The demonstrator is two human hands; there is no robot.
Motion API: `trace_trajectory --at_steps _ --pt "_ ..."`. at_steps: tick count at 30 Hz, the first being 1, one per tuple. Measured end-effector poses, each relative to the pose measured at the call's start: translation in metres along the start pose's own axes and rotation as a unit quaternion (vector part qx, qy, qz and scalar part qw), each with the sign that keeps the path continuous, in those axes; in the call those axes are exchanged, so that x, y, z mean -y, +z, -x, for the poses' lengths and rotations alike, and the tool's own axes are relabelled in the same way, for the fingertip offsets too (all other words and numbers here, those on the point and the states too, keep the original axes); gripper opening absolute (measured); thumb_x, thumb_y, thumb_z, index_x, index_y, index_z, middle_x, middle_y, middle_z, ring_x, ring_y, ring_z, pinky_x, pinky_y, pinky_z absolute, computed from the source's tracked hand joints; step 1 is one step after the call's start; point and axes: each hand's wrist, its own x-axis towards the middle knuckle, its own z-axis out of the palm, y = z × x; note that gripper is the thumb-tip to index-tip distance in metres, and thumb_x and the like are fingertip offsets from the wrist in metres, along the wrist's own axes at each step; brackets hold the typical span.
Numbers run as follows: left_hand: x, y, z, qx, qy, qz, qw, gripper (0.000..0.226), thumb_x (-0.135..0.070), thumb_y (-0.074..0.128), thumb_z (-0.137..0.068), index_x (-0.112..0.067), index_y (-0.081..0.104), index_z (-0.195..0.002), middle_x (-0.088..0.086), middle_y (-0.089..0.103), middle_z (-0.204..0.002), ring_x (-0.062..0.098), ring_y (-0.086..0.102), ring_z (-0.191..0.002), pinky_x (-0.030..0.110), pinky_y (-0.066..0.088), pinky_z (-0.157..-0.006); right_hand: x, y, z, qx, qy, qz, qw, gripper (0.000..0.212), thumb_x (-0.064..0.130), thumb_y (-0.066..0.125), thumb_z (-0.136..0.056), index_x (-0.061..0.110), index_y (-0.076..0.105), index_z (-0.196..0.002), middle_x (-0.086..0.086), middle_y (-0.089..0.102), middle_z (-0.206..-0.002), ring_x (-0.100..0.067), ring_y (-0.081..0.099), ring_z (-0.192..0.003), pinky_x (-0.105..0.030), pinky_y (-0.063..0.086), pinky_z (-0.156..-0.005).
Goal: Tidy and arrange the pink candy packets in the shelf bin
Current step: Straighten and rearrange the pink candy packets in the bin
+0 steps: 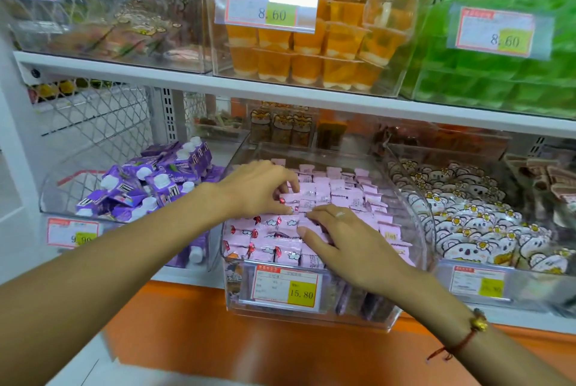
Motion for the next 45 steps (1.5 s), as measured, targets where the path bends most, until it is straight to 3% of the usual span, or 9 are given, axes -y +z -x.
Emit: trace_trajectory --at_steps 5,8,12,18,22,25,35,41,45 --pt "-0.005 0.0 0.017 0.024 0.007 -0.02 0.999 0.03 -0.036 0.04 -0.099 -0.024 0.067 -0.107 -0.008 0.066 -0.084 0.009 0.055 -0.079 0.028 0.038 -0.065 0.0 0.001 -0.001 -0.012 -0.008 0.005 1.0 0.056 0.054 0.033 -0.096 0.018 0.044 -0.138 0.003 0.047 -0.137 -0.014 0.041 -0.124 -0.028 0.037 -0.1" --pt "-0.004 0.003 0.037 -0.148 -0.014 0.002 0.989 0.029 -0.026 0.051 -0.096 -0.031 0.06 -0.123 -0.013 0.061 -0.124 0.009 0.049 -0.117 0.03 0.042 -0.088 0.003 -0.002 -0.002 -0.04 -0.009 -0.026 0.999 0.047 0.046 0.039 -0.097 0.02 0.044 -0.136 0.002 0.052 -0.128 -0.017 0.045 -0.119 -0.027 0.038 -0.09" --pt "-0.002 0.015 0.08 -0.372 -0.087 0.161 0.91 0.03 -0.014 0.061 -0.088 -0.03 0.061 -0.114 -0.019 0.057 -0.116 0.007 0.052 -0.109 0.027 0.042 -0.087 0.01 -0.01 -0.014 -0.102 -0.062 -0.063 0.991 0.038 0.027 0.042 -0.099 0.017 0.047 -0.135 0.001 0.051 -0.135 -0.017 0.043 -0.122 -0.023 0.031 -0.092" --pt "0.008 0.029 0.097 -0.291 -0.216 0.29 0.886 0.032 -0.047 0.056 -0.085 -0.04 0.053 -0.117 -0.02 0.06 -0.105 0.005 0.059 -0.094 0.038 0.05 -0.084 0.01 0.001 -0.025 0.078 -0.053 0.0 0.996 0.046 0.043 0.032 -0.1 0.022 0.041 -0.14 0.007 0.04 -0.146 -0.014 0.033 -0.132 -0.032 0.025 -0.11" --pt "0.009 0.031 0.095 -0.268 -0.233 0.344 0.869 0.025 -0.057 0.052 -0.078 -0.045 0.059 -0.099 -0.023 0.065 -0.089 -0.005 0.06 -0.08 0.034 0.052 -0.078 0.003 -0.016 -0.046 0.123 -0.048 -0.063 0.989 0.035 0.041 0.042 -0.098 0.023 0.058 -0.123 0.006 0.059 -0.114 -0.012 0.054 -0.103 -0.032 0.043 -0.092" --pt "0.012 0.031 0.092 -0.252 -0.247 0.36 0.864 0.023 -0.045 0.059 -0.082 -0.049 0.057 -0.105 -0.024 0.064 -0.081 0.001 0.061 -0.075 0.034 0.052 -0.071 -0.004 -0.024 -0.073 0.065 -0.013 -0.088 0.994 0.021 0.032 0.053 -0.094 0.024 0.066 -0.109 0.006 0.066 -0.1 -0.01 0.059 -0.08 -0.028 0.049 -0.072" --pt "0.014 0.007 0.068 -0.156 -0.241 0.16 0.945 0.032 -0.036 0.048 -0.094 -0.035 0.048 -0.125 -0.017 0.057 -0.099 0.009 0.06 -0.086 0.029 0.044 -0.074 -0.021 -0.001 -0.097 0.009 0.023 -0.145 0.989 0.016 0.033 0.072 -0.082 0.019 0.076 -0.088 0.007 0.071 -0.079 0.004 0.056 -0.06 -0.01 0.04 -0.057" --pt "0.012 0.026 0.077 -0.214 -0.249 0.333 0.884 0.024 -0.037 0.058 -0.09 -0.035 0.058 -0.114 -0.029 0.061 -0.101 -0.008 0.059 -0.084 0.013 0.044 -0.072 -0.012 0.007 -0.089 -0.051 -0.002 -0.03 0.998 0.016 0.023 0.055 -0.093 0.018 0.065 -0.083 0.005 0.063 -0.077 -0.015 0.056 -0.069 -0.034 0.05 -0.069" --pt "0.009 0.029 0.084 -0.226 -0.241 0.396 0.857 0.02 -0.037 0.059 -0.089 -0.036 0.061 -0.109 -0.022 0.066 -0.103 0.005 0.063 -0.086 0.031 0.05 -0.082 -0.007 0.007 -0.088 -0.114 -0.041 0.034 0.992 0.014 0.02 0.046 -0.096 0.017 0.056 -0.086 -0.001 0.06 -0.088 -0.022 0.056 -0.083 -0.033 0.041 -0.062"
